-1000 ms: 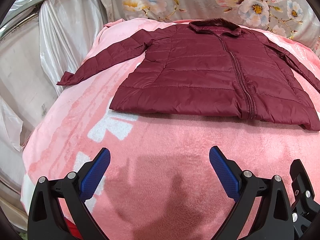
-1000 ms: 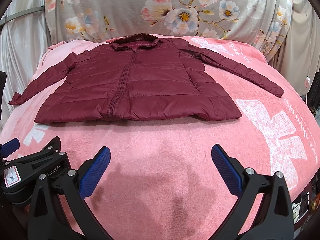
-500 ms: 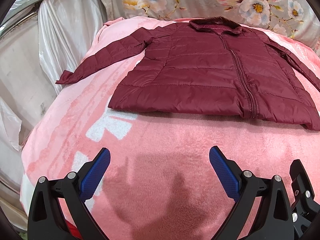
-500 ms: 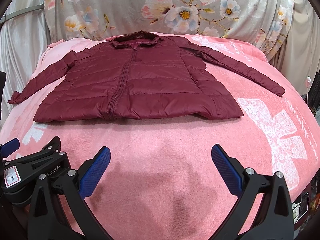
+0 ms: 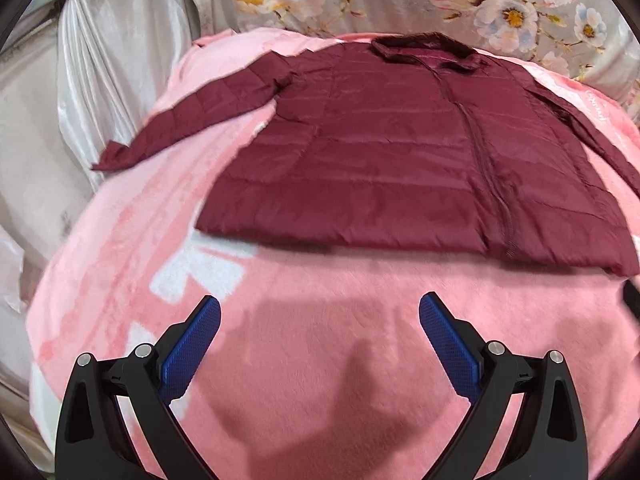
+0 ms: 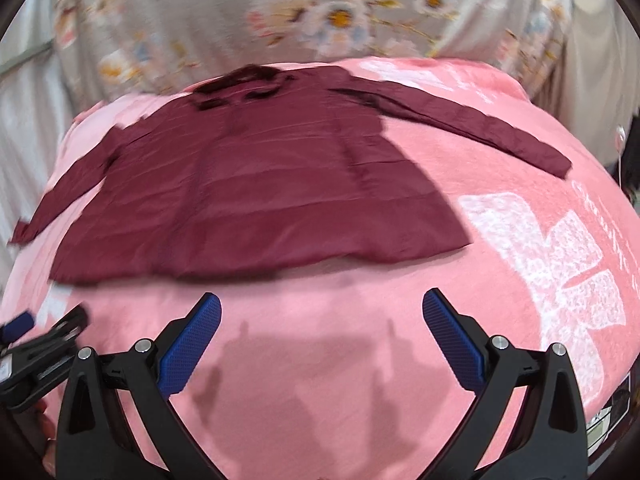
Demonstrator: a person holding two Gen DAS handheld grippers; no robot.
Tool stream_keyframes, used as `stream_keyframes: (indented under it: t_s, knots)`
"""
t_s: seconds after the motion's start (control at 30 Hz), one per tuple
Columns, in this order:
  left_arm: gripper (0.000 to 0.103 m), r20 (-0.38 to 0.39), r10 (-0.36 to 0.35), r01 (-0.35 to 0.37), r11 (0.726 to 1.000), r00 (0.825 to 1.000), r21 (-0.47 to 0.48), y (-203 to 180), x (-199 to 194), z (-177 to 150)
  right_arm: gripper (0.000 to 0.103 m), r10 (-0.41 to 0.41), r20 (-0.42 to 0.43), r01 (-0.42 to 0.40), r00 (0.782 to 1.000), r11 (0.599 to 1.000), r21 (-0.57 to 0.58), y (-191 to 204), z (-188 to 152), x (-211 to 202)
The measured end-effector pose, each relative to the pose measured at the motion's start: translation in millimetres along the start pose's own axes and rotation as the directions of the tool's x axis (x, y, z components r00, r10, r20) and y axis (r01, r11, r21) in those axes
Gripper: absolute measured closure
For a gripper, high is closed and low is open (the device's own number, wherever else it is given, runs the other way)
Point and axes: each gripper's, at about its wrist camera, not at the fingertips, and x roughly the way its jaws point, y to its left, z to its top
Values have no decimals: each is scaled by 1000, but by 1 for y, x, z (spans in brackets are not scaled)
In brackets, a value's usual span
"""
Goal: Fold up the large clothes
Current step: 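Grasp the jacket sleeve nearest the right tool with the right tool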
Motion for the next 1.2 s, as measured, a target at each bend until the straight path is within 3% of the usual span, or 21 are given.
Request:
stream_keyframes:
  t_s: [0.07,0.23,0.4,0.57,0.67,0.77,0.83,0.97,1.07,1.1,1.17,1.2]
  knots:
    - [6,11,20,-20,1000,1000,1,0,5,7,5,9,11,-9,1000,999,44,-25,14,8]
    - [6,33,26,-25,999,999,-27,5,17,24,5,-120,116,97,986,978,184,-106,63,23]
    - [6,33,22,-21,999,999,-42,4,30,45,5,-175,107,129,979,931,341,-183,103,58]
    - [5,25,38,-38,999,999,-7,-2,42,61,5,-140,32,109,990,878,465,-250,128,114]
    - [5,17,45,-45,999,999,-10,-2,49,68,5,-116,40,78,992,847,525,-274,135,131]
    - [5,10,52,-52,999,999,-10,-2,60,75,5,-73,64,19,995,790,612,-305,139,149]
    - [5,11,46,-46,999,999,-28,0,65,80,13,-49,82,-16,995,756,655,-319,139,157]
    - [5,51,42,-39,998,998,-53,4,68,92,35,-69,89,-8,994,746,666,-329,149,165]
    - [5,76,53,-49,997,996,-61,6,69,102,65,-41,93,-34,995,727,686,-335,159,177]
    - [5,77,55,-50,997,995,-64,7,70,105,82,-32,95,-43,995,723,690,-335,162,179]
    - [5,75,56,-51,996,996,-69,9,74,111,89,-33,121,-59,992,726,685,-327,174,177]
    - [5,70,60,-55,995,996,-81,12,77,115,92,-44,149,-65,988,752,656,-315,186,171]
